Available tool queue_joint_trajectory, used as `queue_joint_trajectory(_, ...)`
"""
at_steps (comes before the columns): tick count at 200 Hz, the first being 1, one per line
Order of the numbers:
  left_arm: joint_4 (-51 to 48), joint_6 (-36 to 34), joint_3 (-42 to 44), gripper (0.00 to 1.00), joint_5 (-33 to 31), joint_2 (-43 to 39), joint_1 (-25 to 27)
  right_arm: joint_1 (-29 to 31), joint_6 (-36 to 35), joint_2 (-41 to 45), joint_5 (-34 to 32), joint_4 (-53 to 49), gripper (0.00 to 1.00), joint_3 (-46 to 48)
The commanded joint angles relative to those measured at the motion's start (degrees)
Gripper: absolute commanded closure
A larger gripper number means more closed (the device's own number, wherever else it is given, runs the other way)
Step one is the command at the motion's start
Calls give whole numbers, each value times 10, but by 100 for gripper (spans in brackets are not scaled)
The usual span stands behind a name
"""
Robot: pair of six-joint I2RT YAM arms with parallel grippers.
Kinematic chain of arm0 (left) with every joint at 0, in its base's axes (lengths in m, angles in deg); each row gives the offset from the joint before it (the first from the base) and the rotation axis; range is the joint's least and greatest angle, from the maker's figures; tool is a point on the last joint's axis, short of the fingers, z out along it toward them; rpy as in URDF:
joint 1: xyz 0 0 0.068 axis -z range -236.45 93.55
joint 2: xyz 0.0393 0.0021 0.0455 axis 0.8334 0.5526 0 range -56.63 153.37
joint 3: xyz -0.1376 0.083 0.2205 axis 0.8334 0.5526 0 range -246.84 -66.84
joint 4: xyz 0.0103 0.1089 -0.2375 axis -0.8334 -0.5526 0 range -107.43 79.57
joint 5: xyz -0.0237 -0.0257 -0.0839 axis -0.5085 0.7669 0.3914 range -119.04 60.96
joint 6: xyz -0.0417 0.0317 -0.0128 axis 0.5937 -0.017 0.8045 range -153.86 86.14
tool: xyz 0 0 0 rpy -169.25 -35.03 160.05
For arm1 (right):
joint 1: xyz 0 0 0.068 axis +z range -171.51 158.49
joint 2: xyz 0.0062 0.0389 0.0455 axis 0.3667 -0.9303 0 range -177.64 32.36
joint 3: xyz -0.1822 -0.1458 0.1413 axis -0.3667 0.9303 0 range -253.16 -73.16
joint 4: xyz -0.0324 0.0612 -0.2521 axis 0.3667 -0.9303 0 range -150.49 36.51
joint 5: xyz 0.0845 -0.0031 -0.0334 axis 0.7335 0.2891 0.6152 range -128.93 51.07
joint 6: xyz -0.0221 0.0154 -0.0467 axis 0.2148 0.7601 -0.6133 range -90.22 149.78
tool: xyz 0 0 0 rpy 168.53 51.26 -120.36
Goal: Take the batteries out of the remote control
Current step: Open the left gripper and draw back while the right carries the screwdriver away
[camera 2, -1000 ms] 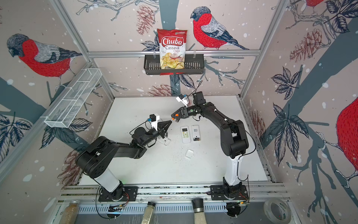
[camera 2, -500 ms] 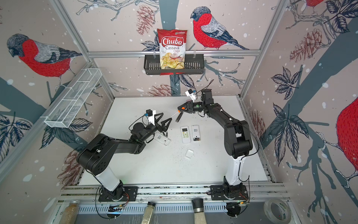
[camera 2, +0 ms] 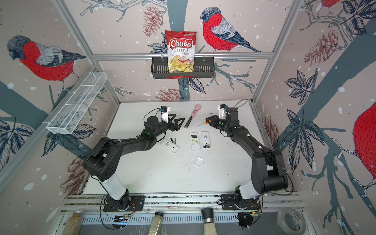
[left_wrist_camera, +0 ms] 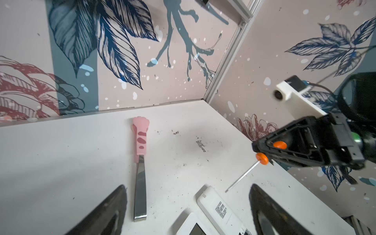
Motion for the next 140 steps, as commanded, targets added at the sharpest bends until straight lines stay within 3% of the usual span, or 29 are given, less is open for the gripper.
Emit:
queue_joint_trajectory(1, -132, -48, -51, 5, 10, 23, 27, -11, 35, 61, -88, 42, 100, 62)
queue_joint_trajectory(23, -193, -78, -110, 1, -8, 58, 57, -10, 34, 126, -129, 15, 100, 111)
queue_joint_trajectory(51, -191, -64, -142, 2, 19, 97, 65, -9, 31, 190, -143, -21, 100, 155)
queue_joint_trajectory(99, -246, -49, -200, 12, 18, 149, 72, -8, 34, 290, -161, -66, 100, 219)
queue_joint_trajectory(140, -337, -72, -262, 9, -2, 190, 93, 25, 37, 321, -175, -77, 100, 244)
